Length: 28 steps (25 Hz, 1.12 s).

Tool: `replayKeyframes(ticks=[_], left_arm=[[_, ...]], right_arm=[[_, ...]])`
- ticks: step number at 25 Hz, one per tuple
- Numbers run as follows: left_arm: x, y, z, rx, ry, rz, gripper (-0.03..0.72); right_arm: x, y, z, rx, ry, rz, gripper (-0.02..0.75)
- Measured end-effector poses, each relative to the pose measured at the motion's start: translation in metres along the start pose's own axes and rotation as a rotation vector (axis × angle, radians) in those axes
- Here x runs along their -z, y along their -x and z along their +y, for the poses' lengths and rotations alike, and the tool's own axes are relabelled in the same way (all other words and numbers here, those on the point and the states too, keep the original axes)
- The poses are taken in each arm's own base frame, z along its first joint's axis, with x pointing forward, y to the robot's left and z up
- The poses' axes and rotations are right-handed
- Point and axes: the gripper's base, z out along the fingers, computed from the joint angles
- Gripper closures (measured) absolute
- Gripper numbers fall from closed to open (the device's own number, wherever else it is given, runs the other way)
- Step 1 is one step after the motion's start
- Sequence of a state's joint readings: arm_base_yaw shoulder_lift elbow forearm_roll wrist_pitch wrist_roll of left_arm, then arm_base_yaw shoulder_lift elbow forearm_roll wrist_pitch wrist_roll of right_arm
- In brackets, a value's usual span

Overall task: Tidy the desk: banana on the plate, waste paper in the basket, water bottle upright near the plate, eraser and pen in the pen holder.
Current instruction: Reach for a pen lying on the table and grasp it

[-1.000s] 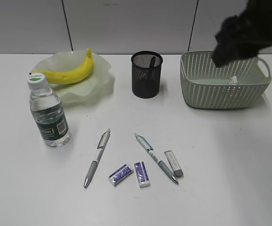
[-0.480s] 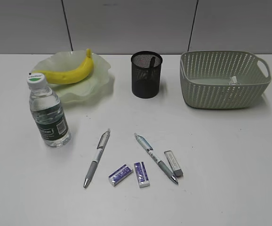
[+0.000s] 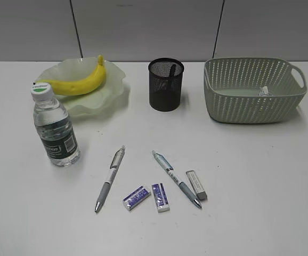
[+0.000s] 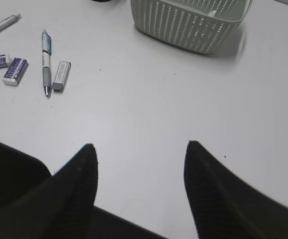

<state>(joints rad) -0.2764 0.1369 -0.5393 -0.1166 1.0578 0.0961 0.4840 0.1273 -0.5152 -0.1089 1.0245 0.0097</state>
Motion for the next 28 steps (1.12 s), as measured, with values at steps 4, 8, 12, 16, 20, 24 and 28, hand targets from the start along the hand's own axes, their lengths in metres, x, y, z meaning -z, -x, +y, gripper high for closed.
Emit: replayKeyframes(ticks=[4, 8, 12, 16, 20, 24, 28], left_arm=[[-0.025, 0.023, -0.003, 0.070, -0.073, 0.087, 0.308], [-0.067, 0.046, -0.006, 0.153, -0.158, 0.173, 0.309], [-0.121, 0.054, -0.007, 0.231, -0.217, 0.318, 0.310], [-0.174, 0.044, -0.015, 0.234, -0.254, 0.522, 0.310], [-0.216, 0.035, -0.039, 0.181, -0.284, 0.643, 0.310], [-0.248, 0.033, -0.060, 0.154, -0.261, 0.684, 0.310], [-0.281, 0.040, -0.078, 0.106, -0.220, 0.716, 0.310]], right_arm=[[0.010, -0.007, 0.000, -0.016, 0.007, -0.066, 0.293], [0.011, -0.008, 0.000, -0.018, 0.008, -0.075, 0.293], [0.011, -0.008, 0.000, -0.019, 0.009, -0.075, 0.293], [0.011, -0.008, 0.001, -0.022, 0.010, -0.076, 0.293], [0.011, -0.008, 0.001, -0.022, 0.011, -0.076, 0.297], [0.011, -0.008, 0.001, -0.022, 0.011, -0.076, 0.303], [0.011, -0.008, 0.001, -0.022, 0.011, -0.076, 0.305]])
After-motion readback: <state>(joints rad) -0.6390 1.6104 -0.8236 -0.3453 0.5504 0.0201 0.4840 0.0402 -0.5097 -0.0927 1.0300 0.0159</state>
